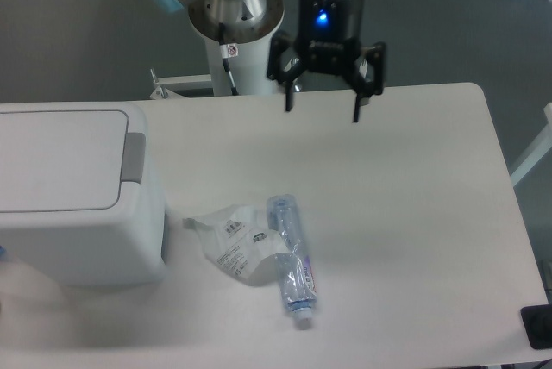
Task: Open the trash can
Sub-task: 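Move the open gripper over toward the white trash can lid, then lower the gripper onto the lid's hinge edge and press down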
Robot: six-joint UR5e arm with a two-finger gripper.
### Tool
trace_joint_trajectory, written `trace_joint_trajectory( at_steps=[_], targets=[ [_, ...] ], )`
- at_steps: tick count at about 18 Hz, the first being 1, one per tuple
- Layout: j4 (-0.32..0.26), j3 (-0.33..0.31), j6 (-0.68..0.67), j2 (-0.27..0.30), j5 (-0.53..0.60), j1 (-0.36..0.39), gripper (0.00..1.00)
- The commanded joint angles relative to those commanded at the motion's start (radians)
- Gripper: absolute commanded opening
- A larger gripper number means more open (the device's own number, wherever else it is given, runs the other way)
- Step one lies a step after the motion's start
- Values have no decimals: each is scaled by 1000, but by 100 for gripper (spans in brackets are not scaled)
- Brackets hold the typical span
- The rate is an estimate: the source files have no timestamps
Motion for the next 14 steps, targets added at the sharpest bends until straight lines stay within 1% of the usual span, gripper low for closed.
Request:
trace_joint_trajectory(
  at_steps=[3,6,8,14],
  targets=[
    [6,3,-80,-32,0,-89,100],
    [58,11,-158,-67,0,-150,100],
    [74,8,-181,-72,0,-170,100],
    [74,-9,-184,-71,-2,-204,100]
  ],
)
